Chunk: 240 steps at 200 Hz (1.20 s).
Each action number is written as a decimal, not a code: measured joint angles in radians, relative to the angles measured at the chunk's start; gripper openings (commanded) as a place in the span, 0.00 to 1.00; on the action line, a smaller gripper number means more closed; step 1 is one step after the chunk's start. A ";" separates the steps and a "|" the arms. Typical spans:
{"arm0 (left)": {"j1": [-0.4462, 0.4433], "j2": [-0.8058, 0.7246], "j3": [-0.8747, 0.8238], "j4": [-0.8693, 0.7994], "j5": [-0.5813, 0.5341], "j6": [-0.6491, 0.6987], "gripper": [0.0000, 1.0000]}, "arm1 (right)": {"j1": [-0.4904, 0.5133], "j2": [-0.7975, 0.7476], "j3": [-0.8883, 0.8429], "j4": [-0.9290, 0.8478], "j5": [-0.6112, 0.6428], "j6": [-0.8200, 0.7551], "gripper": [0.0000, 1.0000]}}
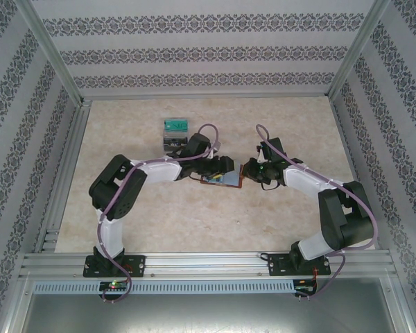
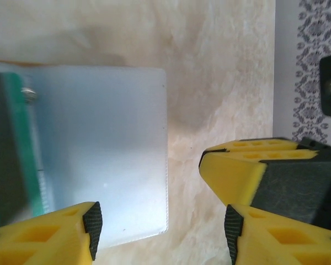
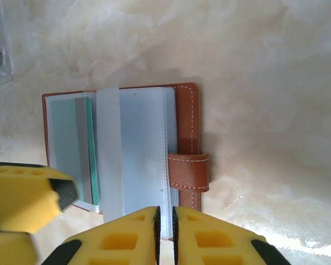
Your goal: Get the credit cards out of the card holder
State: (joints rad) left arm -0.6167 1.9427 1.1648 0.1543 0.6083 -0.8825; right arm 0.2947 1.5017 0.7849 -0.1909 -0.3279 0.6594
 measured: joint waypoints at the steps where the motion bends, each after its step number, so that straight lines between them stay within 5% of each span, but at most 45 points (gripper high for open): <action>1: 0.003 -0.004 -0.002 -0.002 -0.003 0.001 0.60 | 0.002 0.000 0.001 0.000 -0.001 0.000 0.19; 40: 0.079 -0.100 -0.068 -0.012 -0.041 0.021 0.50 | 0.062 0.000 0.070 -0.008 -0.004 0.003 0.21; 92: 0.121 -0.102 -0.112 -0.072 -0.071 0.053 0.22 | 0.116 0.082 0.177 0.012 -0.044 0.024 0.21; 240: 0.121 -0.004 -0.106 -0.087 -0.063 0.055 0.20 | 0.100 0.322 0.182 0.121 -0.186 0.124 0.19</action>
State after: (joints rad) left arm -0.4953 1.9388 1.0592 0.0673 0.5453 -0.8272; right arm 0.3943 1.8233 0.9668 -0.0704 -0.5140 0.7837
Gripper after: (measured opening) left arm 0.198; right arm 0.189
